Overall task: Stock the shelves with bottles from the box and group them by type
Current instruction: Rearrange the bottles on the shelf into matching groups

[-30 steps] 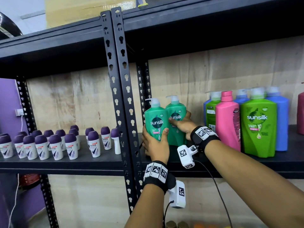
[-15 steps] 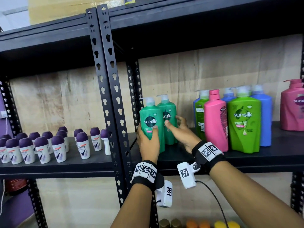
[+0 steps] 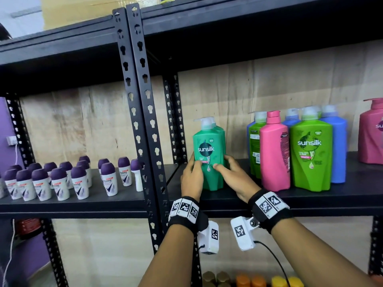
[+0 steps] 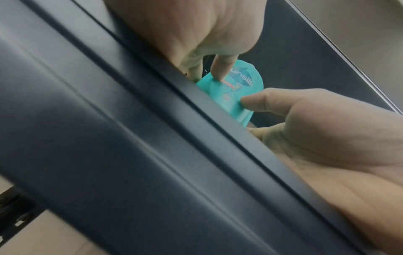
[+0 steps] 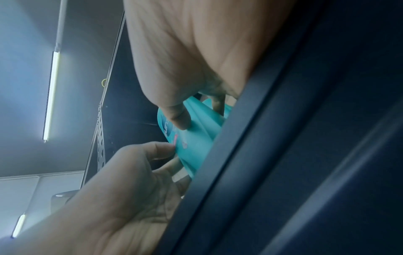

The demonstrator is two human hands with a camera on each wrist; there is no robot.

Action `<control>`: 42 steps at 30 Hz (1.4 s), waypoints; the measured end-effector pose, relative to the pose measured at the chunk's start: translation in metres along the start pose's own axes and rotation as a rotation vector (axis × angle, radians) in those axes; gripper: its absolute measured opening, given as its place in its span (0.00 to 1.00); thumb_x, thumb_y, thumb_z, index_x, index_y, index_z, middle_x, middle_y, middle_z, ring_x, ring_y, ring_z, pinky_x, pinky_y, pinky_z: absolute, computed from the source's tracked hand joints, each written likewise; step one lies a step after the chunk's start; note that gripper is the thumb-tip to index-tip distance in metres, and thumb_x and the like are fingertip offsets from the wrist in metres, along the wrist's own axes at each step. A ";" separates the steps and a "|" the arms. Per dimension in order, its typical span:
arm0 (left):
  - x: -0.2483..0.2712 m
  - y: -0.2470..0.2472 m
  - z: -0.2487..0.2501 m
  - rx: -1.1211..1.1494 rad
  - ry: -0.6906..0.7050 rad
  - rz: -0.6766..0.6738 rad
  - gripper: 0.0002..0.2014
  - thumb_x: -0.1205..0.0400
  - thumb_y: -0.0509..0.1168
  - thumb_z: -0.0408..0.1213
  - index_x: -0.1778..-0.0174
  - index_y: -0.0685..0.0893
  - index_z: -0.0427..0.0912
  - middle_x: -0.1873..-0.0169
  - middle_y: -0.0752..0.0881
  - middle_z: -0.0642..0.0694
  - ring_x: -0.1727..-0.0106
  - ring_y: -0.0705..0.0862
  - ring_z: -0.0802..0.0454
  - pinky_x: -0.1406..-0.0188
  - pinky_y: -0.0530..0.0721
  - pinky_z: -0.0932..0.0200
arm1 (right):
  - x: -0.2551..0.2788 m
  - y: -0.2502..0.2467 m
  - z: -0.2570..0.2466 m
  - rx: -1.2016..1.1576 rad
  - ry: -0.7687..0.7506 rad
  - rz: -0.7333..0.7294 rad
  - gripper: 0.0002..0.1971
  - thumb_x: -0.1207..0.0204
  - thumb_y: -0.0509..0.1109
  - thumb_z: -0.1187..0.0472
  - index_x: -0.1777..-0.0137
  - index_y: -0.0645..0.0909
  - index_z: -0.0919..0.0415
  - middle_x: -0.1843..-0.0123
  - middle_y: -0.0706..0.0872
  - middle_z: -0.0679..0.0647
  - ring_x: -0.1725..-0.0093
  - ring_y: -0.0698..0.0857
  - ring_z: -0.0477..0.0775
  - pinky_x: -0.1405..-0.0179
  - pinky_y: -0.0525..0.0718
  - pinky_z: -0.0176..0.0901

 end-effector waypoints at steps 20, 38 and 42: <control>-0.001 0.005 -0.006 -0.095 -0.033 -0.043 0.24 0.21 0.57 0.61 0.31 0.84 0.63 0.35 0.87 0.55 0.35 0.83 0.53 0.33 0.79 0.53 | 0.007 -0.003 -0.005 0.057 -0.018 0.026 0.21 0.20 0.67 0.59 0.38 0.69 0.29 0.41 0.83 0.41 0.46 0.83 0.36 0.55 0.76 0.27; -0.008 0.002 -0.014 -0.180 0.021 0.076 0.23 0.21 0.58 0.62 0.37 0.85 0.55 0.46 0.88 0.55 0.38 0.83 0.49 0.34 0.80 0.50 | 0.004 -0.004 -0.001 0.358 -0.107 0.096 0.26 0.20 0.67 0.50 0.21 0.72 0.48 0.28 0.79 0.55 0.29 0.80 0.55 0.32 0.75 0.42; -0.004 -0.006 -0.007 -0.160 0.067 0.212 0.12 0.18 0.66 0.52 0.47 0.87 0.49 0.53 0.89 0.53 0.47 0.86 0.51 0.44 0.82 0.57 | 0.018 -0.015 -0.009 0.384 -0.204 0.278 0.24 0.22 0.73 0.55 0.27 0.75 0.58 0.31 0.78 0.56 0.33 0.80 0.54 0.34 0.74 0.38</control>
Point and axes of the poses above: each hand's wrist, its own x-axis away from the middle knuckle, its own y-axis out of the palm, z = x × y, the point moved 6 cm from there along -x, towards the middle knuckle
